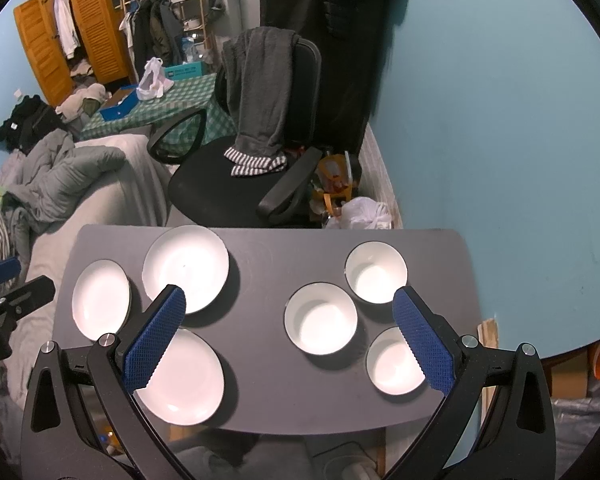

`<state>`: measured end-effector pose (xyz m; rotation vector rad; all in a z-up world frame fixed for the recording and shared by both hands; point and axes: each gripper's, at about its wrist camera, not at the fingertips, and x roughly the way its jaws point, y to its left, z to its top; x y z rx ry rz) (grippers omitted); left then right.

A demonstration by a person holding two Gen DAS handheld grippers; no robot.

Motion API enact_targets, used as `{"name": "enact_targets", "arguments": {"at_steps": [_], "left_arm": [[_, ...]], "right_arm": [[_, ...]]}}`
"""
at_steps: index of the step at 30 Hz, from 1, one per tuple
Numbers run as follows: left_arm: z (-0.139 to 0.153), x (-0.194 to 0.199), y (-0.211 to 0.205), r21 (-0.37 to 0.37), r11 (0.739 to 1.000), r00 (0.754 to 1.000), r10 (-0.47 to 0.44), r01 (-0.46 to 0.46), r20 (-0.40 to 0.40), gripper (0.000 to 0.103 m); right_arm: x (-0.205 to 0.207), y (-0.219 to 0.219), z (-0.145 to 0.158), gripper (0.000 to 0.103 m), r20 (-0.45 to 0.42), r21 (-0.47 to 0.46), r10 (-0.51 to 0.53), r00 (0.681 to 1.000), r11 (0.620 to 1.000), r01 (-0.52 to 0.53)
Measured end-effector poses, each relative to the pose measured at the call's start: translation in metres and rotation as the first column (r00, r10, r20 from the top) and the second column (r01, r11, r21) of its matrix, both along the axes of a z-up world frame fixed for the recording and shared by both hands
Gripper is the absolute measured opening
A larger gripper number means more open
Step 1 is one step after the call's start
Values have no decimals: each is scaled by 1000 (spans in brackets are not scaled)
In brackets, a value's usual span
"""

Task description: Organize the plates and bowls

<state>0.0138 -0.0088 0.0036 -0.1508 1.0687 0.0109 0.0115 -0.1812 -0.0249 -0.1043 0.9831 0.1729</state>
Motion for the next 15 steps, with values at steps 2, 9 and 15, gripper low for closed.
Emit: {"name": "enact_targets", "arguments": {"at_steps": [2,9,15], "left_arm": [[0,-1,1,3,1000,1000,-2,2,0,87],[-1,-7,5,-1,1000,1000,9,-9,1,87],[-2,-7,6,-2,1000,1000,13,-13,0,87]], "right_arm": [[0,1,-1,101,1,0,2,1000,1000,-2],[-1,2,-1,101,1,3,2,1000,1000,-2],[-1,3,-1,102,-2,4,3,1000,1000,-3]]}}
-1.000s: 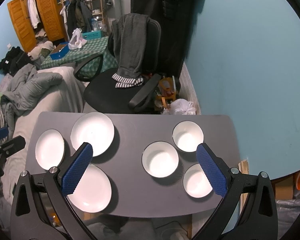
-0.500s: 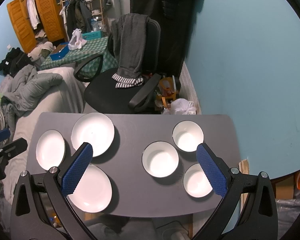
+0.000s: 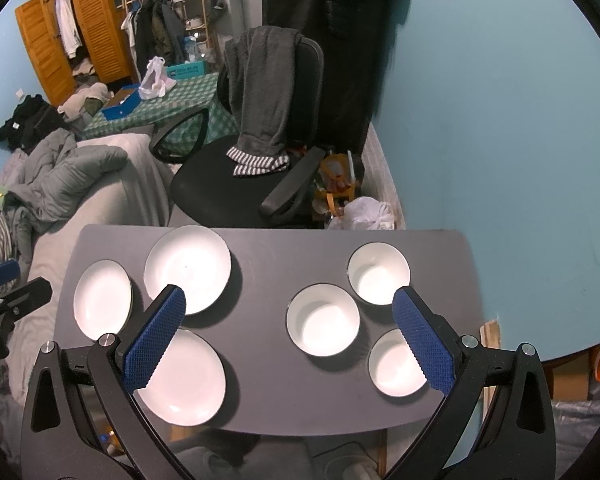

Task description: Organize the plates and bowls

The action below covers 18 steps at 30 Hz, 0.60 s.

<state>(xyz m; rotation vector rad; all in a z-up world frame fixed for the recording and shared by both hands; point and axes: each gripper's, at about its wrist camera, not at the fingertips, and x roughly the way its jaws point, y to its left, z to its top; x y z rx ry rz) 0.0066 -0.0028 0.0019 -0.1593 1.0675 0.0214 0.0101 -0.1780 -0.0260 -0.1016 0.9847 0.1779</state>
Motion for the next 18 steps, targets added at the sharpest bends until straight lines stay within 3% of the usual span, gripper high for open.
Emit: {"name": "enact_targets", "arguments": {"at_steps": [18], "left_arm": [[0,-3,5,-7,1000,1000,5,-5,-3,87]], "right_arm": [[-3,3,1,101,-2,3,2,1000,1000,-2]]}}
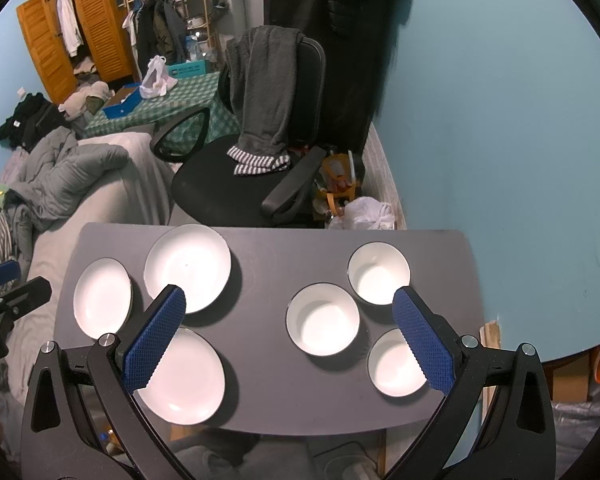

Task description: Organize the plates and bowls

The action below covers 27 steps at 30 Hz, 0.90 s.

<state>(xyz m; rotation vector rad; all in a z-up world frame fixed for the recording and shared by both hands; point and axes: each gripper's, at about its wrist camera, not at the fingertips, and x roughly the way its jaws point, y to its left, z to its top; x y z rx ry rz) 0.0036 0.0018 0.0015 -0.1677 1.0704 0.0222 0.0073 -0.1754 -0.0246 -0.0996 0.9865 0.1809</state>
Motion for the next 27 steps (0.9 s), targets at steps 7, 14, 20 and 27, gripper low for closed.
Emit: {"name": "enact_targets", "arguments": {"at_steps": [7,14,20,27], "left_arm": [[-6,-3,6,8,1000,1000,22,-22,-14,87],[-15,-4,17,36,998,998,55,-53,-30,87],[-24,-8,28,32,995,994,96,-95,-46,87],[-31,-20,45,51,987,986,154,-151,-56,87]], "right_arm": [[0,2,-6,101,-6,-11,22,1000,1000,-22],[8,10,-8,101,28,-35,91,995,995,-90],[15,30,-13,102,36,-79,185,982,980,-182],[15,59,-25,102,33,-82,305,952,950,-301]]}}
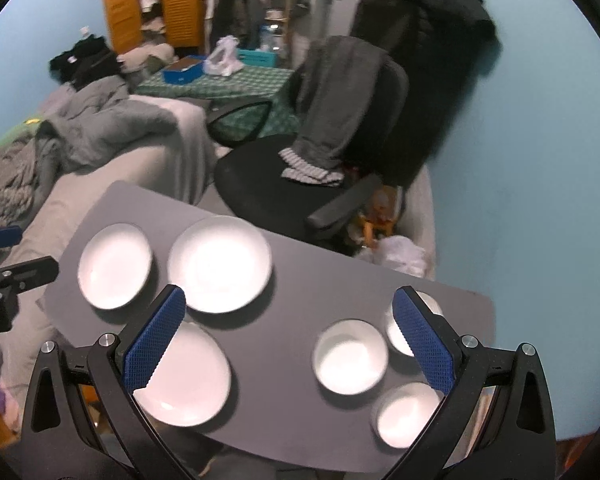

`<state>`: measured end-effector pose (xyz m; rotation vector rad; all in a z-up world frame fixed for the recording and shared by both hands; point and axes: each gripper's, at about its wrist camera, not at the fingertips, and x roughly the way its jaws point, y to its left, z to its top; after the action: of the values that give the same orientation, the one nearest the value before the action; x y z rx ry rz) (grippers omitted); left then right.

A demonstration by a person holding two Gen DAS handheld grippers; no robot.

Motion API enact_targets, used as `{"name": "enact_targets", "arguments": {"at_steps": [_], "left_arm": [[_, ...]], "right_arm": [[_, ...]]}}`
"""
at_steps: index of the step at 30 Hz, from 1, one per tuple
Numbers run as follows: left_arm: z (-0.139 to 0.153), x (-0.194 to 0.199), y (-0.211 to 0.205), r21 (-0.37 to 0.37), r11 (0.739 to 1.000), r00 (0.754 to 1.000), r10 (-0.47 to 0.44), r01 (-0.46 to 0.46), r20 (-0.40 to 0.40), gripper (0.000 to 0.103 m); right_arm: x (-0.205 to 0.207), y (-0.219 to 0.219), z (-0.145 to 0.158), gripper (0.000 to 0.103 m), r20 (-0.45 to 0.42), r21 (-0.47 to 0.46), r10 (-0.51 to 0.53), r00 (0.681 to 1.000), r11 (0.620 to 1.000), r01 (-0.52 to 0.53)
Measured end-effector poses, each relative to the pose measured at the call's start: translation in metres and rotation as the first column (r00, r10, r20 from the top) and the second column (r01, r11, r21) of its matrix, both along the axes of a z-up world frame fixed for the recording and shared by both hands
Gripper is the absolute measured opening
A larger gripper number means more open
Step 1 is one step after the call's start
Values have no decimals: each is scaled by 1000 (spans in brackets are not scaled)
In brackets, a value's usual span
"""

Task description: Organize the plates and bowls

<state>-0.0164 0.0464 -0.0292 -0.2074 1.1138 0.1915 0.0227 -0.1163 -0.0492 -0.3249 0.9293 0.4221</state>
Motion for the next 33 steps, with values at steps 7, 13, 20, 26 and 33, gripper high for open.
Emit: {"name": "enact_targets", "arguments": {"at_steps": [7,13,20,26,33], "left_arm": [[-11,-17,17,34,998,998,58,-57,-18,87],[-19,-34,31,55,993,994,109,-108,-27,87],[-32,-51,46,56,983,983,176,-174,-43,87],[-48,-61,54,51,979,978,198,-196,-60,87],[-71,-68,59,15,981,978,192,-192,-81,87]], "right_arm": [[-3,32,-14,102,-33,18,124,992,992,-123],[-4,58,-29,101,-83,59,221,972,974,-217],[-7,88,-51,101,-170,92,292,941,956,-280],[-9,101,-67,101,-197,71,307,931,952,-299],[-8,105,-91,101,-230,32,305,924,951,-306]]}}
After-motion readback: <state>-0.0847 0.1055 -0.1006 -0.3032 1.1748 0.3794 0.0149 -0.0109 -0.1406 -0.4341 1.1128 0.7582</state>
